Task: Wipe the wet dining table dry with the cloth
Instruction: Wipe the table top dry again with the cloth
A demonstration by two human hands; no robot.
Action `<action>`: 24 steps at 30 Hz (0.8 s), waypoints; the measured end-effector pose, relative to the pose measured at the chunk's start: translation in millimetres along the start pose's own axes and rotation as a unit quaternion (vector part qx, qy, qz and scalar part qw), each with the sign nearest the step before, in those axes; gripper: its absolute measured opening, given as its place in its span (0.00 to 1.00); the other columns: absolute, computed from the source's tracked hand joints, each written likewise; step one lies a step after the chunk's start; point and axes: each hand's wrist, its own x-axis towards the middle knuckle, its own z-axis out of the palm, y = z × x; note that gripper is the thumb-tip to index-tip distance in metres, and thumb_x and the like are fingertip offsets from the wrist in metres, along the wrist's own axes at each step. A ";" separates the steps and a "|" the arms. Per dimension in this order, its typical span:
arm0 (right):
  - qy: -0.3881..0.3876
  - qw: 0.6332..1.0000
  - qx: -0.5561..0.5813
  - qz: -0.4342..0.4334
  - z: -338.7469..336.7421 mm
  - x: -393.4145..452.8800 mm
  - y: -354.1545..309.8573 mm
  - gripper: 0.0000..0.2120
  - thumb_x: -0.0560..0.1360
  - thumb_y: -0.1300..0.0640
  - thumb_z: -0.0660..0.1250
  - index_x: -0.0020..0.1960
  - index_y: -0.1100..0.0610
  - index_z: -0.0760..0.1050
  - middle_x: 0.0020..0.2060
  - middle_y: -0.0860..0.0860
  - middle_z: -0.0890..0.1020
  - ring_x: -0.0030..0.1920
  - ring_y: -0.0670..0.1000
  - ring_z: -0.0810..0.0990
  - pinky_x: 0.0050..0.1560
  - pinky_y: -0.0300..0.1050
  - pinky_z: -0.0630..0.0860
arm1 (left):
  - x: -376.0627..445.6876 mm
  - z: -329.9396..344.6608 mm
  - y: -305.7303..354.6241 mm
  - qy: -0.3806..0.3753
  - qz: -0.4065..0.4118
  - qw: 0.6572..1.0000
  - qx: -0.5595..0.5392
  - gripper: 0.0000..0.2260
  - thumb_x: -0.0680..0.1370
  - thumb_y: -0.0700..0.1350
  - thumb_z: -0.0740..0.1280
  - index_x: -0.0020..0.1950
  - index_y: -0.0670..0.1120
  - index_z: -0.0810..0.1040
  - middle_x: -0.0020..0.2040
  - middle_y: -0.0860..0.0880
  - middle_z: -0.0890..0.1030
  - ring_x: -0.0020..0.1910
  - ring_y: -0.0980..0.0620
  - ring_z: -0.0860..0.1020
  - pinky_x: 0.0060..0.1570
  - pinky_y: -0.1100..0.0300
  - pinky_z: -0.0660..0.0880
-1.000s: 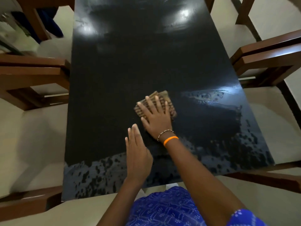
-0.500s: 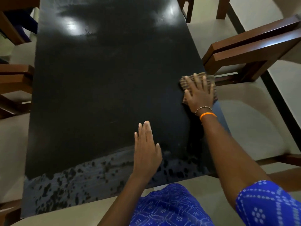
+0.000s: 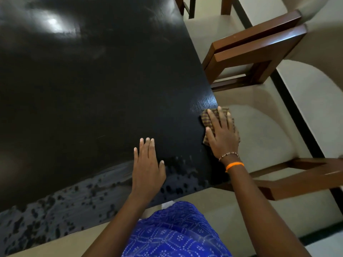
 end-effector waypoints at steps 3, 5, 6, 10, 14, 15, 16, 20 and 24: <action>0.003 1.000 -0.020 0.012 2.9 -23.0 0.4 0.28 0.75 0.46 0.52 0.75 0.44 0.55 0.77 0.51 0.55 0.76 0.58 0.52 0.71 0.63 0.55 | -0.9 -2.4 -1.2 -0.002 0.001 1.000 -0.027 0.29 0.77 0.44 0.61 0.75 0.40 0.52 0.76 0.43 0.57 0.76 0.46 0.47 0.73 0.52 0.43; 0.006 0.999 -0.028 0.021 6.2 -25.1 -8.0 0.29 0.75 0.46 0.52 0.75 0.44 0.54 0.77 0.52 0.54 0.76 0.59 0.50 0.72 0.65 0.50 | -3.0 -4.8 -4.5 -0.001 0.002 0.999 -0.041 0.29 0.77 0.43 0.60 0.75 0.40 0.52 0.76 0.43 0.56 0.76 0.46 0.46 0.73 0.52 0.43; 0.006 0.999 -0.033 0.023 7.8 -24.3 -13.5 0.29 0.75 0.45 0.52 0.75 0.44 0.54 0.77 0.52 0.54 0.77 0.60 0.49 0.72 0.66 0.48 | -5.0 -6.3 -6.8 0.000 0.003 0.999 -0.045 0.28 0.78 0.43 0.60 0.75 0.40 0.52 0.76 0.44 0.56 0.76 0.47 0.46 0.73 0.53 0.42; -0.010 0.999 -0.048 0.009 17.4 -24.2 -48.7 0.29 0.78 0.46 0.55 0.76 0.44 0.50 0.77 0.52 0.52 0.77 0.60 0.47 0.71 0.68 0.46 | -21.1 -14.7 -23.7 0.012 0.006 0.999 -0.053 0.27 0.78 0.40 0.57 0.75 0.40 0.51 0.77 0.45 0.53 0.76 0.48 0.44 0.73 0.54 0.41; -0.023 0.996 -0.057 -0.060 33.9 -36.5 -117.7 0.29 0.77 0.44 0.54 0.76 0.43 0.48 0.78 0.51 0.50 0.77 0.60 0.47 0.71 0.67 0.45 | -44.1 -26.2 -59.5 0.029 -0.012 0.998 -0.055 0.27 0.78 0.38 0.56 0.75 0.40 0.51 0.77 0.44 0.53 0.76 0.47 0.45 0.73 0.54 0.41; -0.028 0.995 -0.056 -0.077 39.6 -41.8 -139.1 0.30 0.77 0.44 0.53 0.76 0.43 0.48 0.78 0.51 0.50 0.77 0.60 0.47 0.71 0.66 0.44 | -50.5 -29.4 -72.5 0.032 -0.020 0.998 -0.050 0.27 0.78 0.38 0.56 0.75 0.40 0.51 0.77 0.44 0.53 0.76 0.47 0.45 0.73 0.54 0.40; -0.034 0.993 -0.054 -0.097 45.4 -48.2 -160.6 0.30 0.77 0.44 0.53 0.76 0.44 0.48 0.78 0.51 0.50 0.77 0.60 0.47 0.71 0.66 0.44 | -57.2 -32.6 -86.0 0.036 -0.030 0.998 -0.044 0.27 0.78 0.38 0.56 0.75 0.40 0.50 0.77 0.44 0.52 0.76 0.47 0.45 0.73 0.54 0.41; -0.057 0.976 -0.047 -0.203 71.3 -77.7 -249.8 0.30 0.76 0.44 0.54 0.76 0.45 0.50 0.77 0.52 0.50 0.77 0.60 0.47 0.71 0.67 0.44 | -87.9 -50.9 -144.7 0.065 -0.101 0.992 -0.039 0.27 0.78 0.38 0.55 0.75 0.40 0.49 0.77 0.44 0.51 0.76 0.48 0.44 0.73 0.55 0.41; -0.074 0.956 -0.037 -0.282 97.3 -111.6 -334.2 0.30 0.77 0.45 0.54 0.76 0.46 0.50 0.77 0.53 0.50 0.77 0.61 0.47 0.71 0.67 0.42 | -124.1 -70.3 -208.5 0.097 -0.179 0.978 -0.043 0.27 0.79 0.40 0.56 0.76 0.41 0.47 0.77 0.44 0.50 0.76 0.48 0.44 0.73 0.55 0.40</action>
